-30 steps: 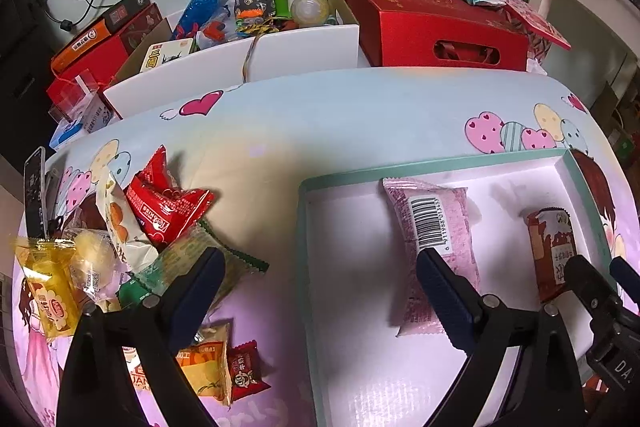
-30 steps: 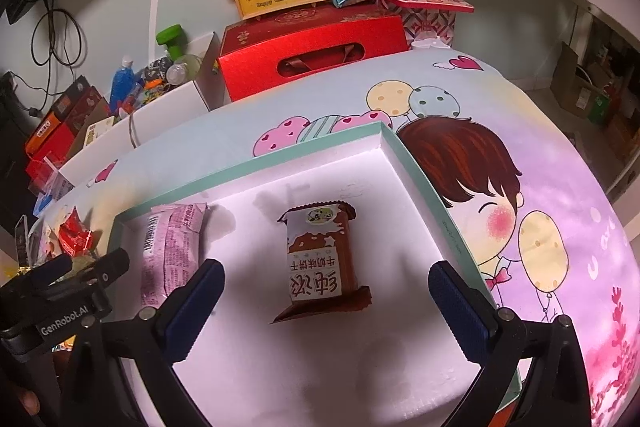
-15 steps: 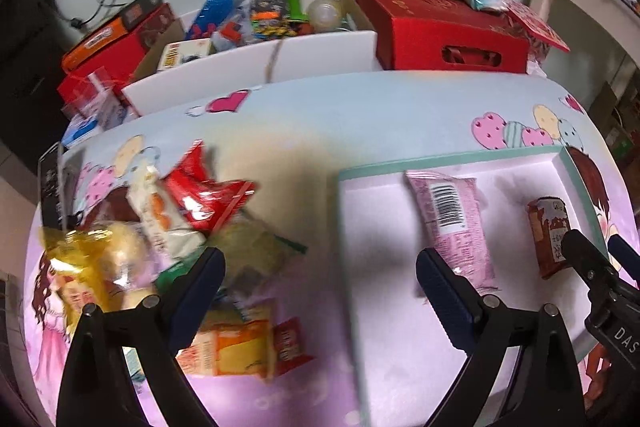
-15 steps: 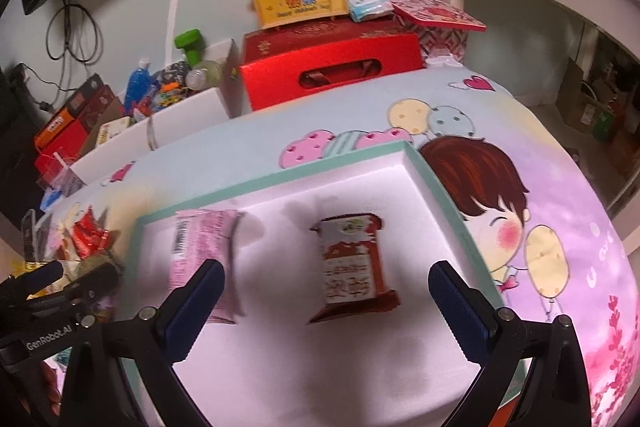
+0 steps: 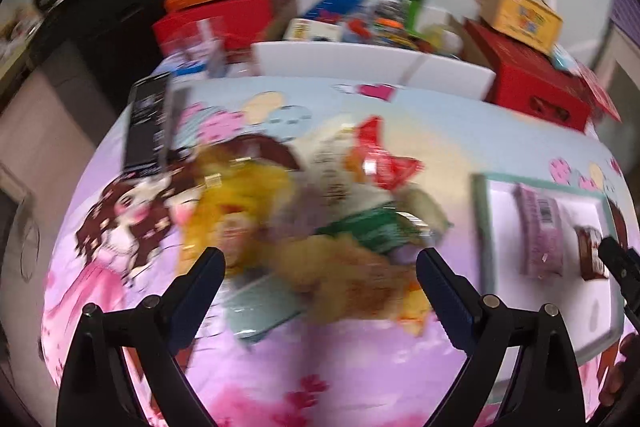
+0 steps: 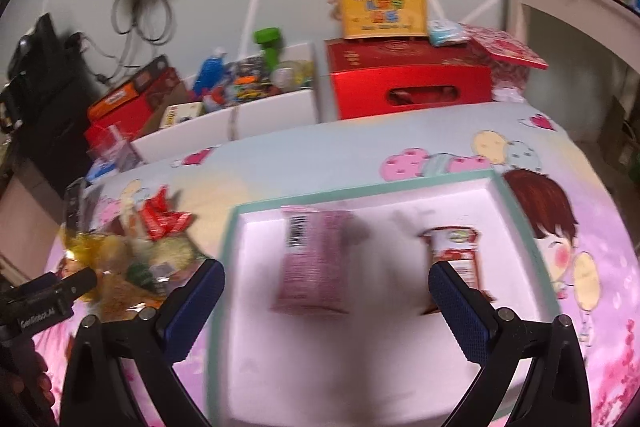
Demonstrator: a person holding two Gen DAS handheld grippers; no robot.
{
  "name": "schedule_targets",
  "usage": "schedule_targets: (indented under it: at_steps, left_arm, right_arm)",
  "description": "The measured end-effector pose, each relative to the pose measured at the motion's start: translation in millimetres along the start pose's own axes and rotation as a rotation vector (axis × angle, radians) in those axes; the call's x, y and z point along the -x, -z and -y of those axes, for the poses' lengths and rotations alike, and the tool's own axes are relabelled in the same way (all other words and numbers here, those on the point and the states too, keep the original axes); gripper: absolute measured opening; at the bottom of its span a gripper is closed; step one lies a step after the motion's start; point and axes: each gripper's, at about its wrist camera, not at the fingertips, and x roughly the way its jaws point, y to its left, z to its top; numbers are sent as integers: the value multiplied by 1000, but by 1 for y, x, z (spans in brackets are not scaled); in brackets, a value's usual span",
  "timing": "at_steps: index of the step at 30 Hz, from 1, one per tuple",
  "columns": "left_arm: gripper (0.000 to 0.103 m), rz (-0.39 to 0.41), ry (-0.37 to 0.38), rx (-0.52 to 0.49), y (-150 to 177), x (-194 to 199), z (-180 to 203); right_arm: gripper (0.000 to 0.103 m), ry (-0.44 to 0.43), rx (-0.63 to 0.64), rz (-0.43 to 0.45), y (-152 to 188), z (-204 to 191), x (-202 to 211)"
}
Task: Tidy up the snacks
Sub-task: 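Withdraw both tools from the tray back toward the snack pile, then grasp the green-white bun with the left tool while the right tool grasps the yellow swiss roll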
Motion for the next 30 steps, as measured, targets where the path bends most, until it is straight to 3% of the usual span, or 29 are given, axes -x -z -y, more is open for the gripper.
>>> schedule_targets:
  at_steps: [7,11,20,30]
  left_arm:
    - [96,-17,-42,113,14,1,-55]
    - [96,-59,-28,170,23,-10,-79]
    - [96,-138,40,253,31,-36,-93]
    - [96,-199,103,298,34,-59,-95]
  right_arm:
    - [103,-128,55,-24,10,-52,-9]
    - [103,-196,90,-68,22,-84,-23]
    - [103,-198,284,-127,50,-137,-43]
    - [103,-182,406,-181,67,-170,-69]
